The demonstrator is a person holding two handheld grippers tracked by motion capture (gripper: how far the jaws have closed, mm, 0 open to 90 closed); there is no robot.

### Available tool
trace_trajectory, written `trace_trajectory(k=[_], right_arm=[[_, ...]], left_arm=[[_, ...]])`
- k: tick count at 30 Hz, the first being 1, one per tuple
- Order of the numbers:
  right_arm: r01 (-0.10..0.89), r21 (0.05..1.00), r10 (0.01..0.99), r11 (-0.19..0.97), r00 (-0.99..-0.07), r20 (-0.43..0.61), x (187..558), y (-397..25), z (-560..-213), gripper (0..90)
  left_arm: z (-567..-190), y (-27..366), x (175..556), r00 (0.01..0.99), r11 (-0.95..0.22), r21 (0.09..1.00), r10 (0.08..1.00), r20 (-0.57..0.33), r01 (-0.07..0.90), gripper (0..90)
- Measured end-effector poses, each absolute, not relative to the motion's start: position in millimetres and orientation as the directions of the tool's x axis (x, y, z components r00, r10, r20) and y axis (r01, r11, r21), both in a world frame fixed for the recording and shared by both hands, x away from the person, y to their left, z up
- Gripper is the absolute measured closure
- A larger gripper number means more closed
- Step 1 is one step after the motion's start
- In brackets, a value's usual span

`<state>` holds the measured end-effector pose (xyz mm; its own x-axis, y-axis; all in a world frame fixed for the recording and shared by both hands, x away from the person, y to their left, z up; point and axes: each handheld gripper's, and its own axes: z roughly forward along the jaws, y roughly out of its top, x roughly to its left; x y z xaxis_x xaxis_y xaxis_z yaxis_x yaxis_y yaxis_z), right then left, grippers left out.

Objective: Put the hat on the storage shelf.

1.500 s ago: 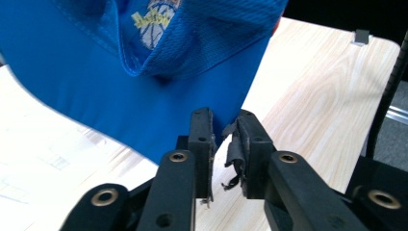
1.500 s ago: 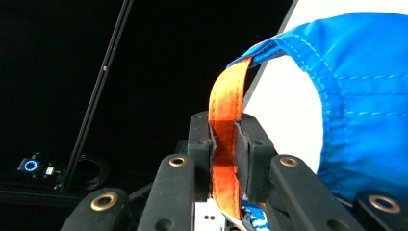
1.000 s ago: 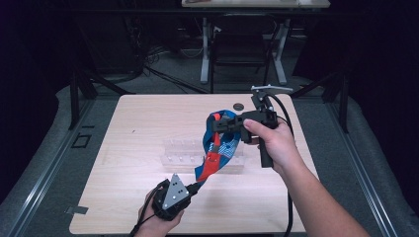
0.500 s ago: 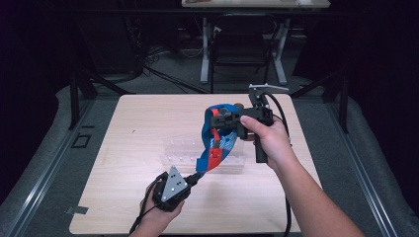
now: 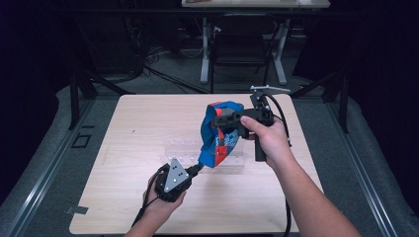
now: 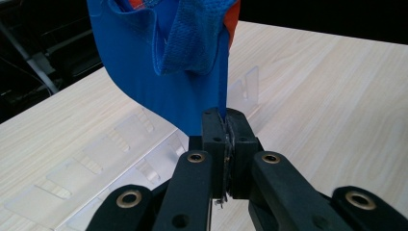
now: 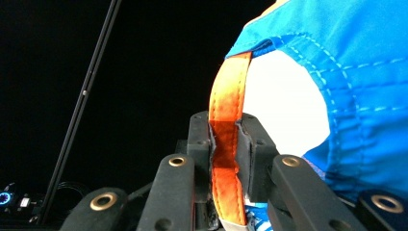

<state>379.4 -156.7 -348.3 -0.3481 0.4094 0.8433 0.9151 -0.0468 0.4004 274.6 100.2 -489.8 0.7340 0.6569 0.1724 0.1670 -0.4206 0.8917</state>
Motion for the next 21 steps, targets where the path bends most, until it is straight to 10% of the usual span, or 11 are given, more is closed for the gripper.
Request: trace_trajectory(k=[21], right_arm=[[0.925, 0.378, 0.403, -0.036, -0.333, 0.853, 390.3, -148.2, -364.9, 77.6]], left_arm=[[-500.3, 108.5, 290.7, 0.729, -0.404, 0.895, 0.668, 0.149, 0.187, 89.0]])
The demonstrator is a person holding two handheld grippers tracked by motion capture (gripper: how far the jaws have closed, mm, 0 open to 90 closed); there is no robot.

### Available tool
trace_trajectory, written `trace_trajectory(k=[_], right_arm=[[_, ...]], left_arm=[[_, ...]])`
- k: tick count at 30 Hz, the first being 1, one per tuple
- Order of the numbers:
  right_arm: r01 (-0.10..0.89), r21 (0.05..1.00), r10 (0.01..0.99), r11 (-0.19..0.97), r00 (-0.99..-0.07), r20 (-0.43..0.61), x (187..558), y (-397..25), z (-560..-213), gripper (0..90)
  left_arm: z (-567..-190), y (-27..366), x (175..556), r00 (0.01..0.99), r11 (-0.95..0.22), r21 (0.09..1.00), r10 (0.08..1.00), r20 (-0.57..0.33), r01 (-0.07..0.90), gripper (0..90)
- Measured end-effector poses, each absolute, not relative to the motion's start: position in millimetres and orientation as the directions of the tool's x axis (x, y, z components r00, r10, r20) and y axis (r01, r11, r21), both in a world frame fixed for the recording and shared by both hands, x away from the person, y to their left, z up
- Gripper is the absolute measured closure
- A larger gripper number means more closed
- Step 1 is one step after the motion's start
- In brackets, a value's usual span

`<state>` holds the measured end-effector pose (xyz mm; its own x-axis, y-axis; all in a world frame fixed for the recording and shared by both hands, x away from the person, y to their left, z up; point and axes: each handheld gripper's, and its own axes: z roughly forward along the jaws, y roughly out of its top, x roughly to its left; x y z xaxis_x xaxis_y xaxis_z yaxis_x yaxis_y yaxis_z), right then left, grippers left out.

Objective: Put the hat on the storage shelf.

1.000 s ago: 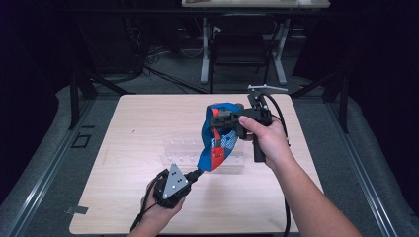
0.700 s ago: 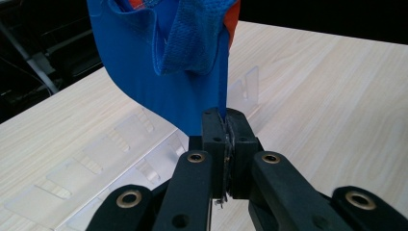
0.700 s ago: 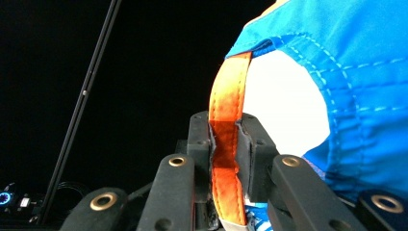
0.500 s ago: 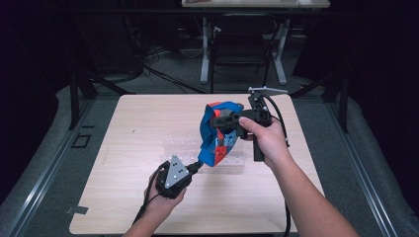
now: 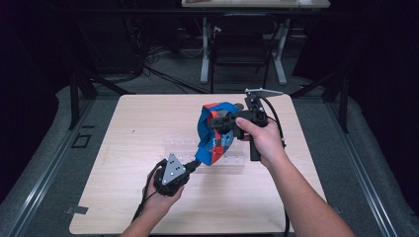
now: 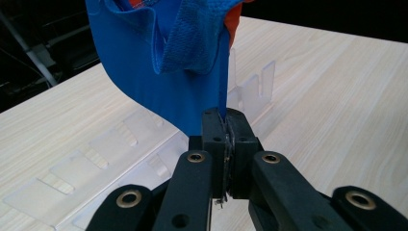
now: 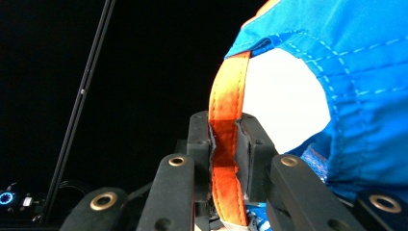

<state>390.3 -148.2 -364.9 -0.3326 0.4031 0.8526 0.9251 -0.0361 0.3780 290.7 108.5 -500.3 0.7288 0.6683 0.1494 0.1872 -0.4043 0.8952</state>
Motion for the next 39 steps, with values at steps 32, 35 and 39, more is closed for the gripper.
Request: trace_trajectory(k=[32, 35, 39], right_arm=[[0.927, 0.374, 0.403, -0.037, -0.329, 0.854, 396.3, -141.1, -368.1, 77.6], [0.929, 0.367, 0.403, -0.045, -0.320, 0.858, 396.4, -140.8, -370.0, 77.5], [0.928, 0.370, 0.411, -0.042, -0.322, 0.853, 396.0, -142.1, -373.1, 77.2]], left_arm=[[-510.4, 114.3, 309.0, 0.755, -0.386, 0.899, 0.647, 0.104, 0.207, 88.9], [-515.2, 116.5, 309.4, 0.754, -0.392, 0.893, 0.649, 0.100, 0.219, 88.9], [-520.0, 118.1, 308.3, 0.749, -0.388, 0.893, 0.656, 0.094, 0.229, 88.9]])
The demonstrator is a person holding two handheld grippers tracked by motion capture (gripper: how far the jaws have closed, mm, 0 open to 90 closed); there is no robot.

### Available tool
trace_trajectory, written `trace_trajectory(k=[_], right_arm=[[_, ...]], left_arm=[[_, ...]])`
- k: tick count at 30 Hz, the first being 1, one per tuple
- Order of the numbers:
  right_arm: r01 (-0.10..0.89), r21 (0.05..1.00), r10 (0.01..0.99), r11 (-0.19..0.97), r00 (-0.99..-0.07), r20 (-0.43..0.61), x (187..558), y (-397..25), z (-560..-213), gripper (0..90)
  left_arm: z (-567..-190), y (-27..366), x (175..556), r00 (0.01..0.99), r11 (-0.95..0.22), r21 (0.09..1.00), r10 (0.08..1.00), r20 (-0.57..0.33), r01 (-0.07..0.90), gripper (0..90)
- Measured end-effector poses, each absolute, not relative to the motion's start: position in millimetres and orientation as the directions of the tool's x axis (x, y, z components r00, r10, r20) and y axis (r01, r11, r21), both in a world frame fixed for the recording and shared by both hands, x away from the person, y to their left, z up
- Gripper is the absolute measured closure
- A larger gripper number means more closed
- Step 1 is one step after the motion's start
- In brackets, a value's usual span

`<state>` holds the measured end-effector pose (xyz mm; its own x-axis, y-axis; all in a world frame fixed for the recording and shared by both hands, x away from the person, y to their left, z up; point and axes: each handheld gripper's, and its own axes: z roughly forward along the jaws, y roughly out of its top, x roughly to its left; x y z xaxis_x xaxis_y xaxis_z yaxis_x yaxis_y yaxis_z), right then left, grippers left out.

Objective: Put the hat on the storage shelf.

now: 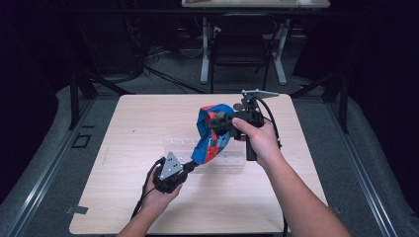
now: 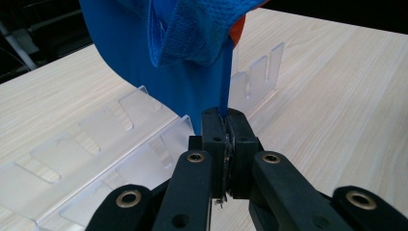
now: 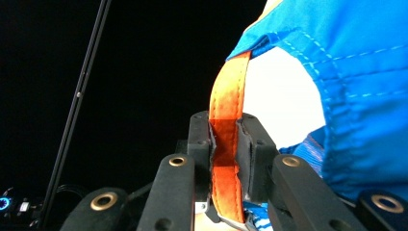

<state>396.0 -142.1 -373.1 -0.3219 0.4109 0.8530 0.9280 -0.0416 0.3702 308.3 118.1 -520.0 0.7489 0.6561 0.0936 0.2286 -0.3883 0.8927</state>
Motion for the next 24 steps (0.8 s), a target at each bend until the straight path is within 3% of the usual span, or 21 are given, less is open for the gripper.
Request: trace_trajectory(k=[6, 8, 24], right_arm=[[0.919, 0.387, 0.418, -0.077, -0.322, 0.849, 394.9, -146.6, -374.1, 69.3], [0.906, 0.416, 0.471, -0.083, -0.332, 0.817, 394.2, -151.0, -373.9, 65.6], [0.902, 0.418, 0.483, -0.108, -0.320, 0.815, 389.9, -172.5, -377.3, 65.1]], left_arm=[[-527.4, 119.8, 308.7, 0.739, -0.390, 0.884, 0.669, 0.079, 0.258, 88.8], [-530.7, 119.5, 308.7, 0.736, -0.393, 0.880, 0.672, 0.077, 0.266, 88.8], [-540.6, 121.6, 309.1, 0.727, -0.383, 0.878, 0.684, 0.059, 0.289, 88.7]])
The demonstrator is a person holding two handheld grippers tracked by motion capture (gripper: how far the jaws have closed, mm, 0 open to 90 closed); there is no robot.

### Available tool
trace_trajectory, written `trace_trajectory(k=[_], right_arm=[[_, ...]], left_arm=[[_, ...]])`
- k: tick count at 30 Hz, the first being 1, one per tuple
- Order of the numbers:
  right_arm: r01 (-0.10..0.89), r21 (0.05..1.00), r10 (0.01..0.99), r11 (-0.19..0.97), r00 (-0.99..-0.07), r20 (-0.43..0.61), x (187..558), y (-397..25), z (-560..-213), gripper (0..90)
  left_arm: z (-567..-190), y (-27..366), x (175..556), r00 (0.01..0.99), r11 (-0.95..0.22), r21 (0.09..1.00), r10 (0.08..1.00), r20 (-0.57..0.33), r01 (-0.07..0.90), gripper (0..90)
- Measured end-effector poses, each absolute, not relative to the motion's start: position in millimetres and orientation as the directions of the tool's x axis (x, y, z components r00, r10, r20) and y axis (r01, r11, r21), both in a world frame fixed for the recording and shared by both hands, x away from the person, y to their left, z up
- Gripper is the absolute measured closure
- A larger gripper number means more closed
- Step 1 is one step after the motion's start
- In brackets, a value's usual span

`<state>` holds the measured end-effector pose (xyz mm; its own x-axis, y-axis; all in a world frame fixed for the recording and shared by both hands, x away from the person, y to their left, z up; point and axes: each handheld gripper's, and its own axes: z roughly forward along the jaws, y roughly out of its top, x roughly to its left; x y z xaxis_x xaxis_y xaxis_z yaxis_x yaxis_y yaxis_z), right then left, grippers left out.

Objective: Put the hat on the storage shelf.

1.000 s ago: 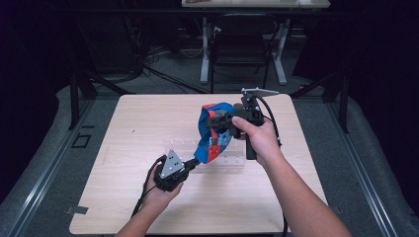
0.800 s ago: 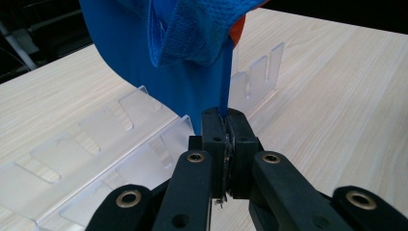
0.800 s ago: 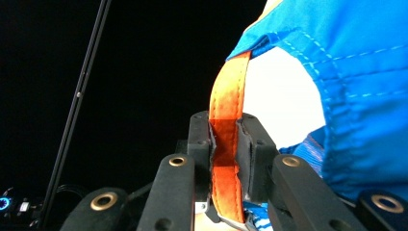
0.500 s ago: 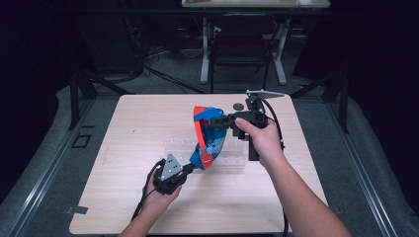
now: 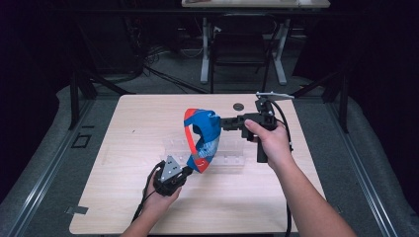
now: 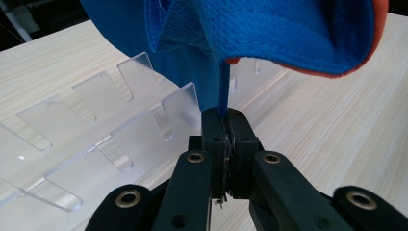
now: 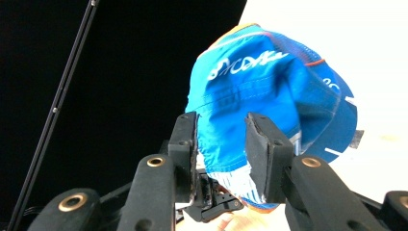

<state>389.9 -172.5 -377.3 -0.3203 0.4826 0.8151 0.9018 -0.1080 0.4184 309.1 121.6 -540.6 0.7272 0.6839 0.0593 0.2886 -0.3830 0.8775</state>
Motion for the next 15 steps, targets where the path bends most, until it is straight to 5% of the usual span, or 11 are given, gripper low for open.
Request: trace_trajectory(k=[15], right_arm=[[0.899, 0.423, 0.482, -0.109, -0.324, 0.814, 388.0, -174.0, -376.5, 65.1]], left_arm=[[-544.3, 122.6, 310.5, 0.718, -0.390, 0.865, 0.694, 0.051, 0.315, 88.3]])
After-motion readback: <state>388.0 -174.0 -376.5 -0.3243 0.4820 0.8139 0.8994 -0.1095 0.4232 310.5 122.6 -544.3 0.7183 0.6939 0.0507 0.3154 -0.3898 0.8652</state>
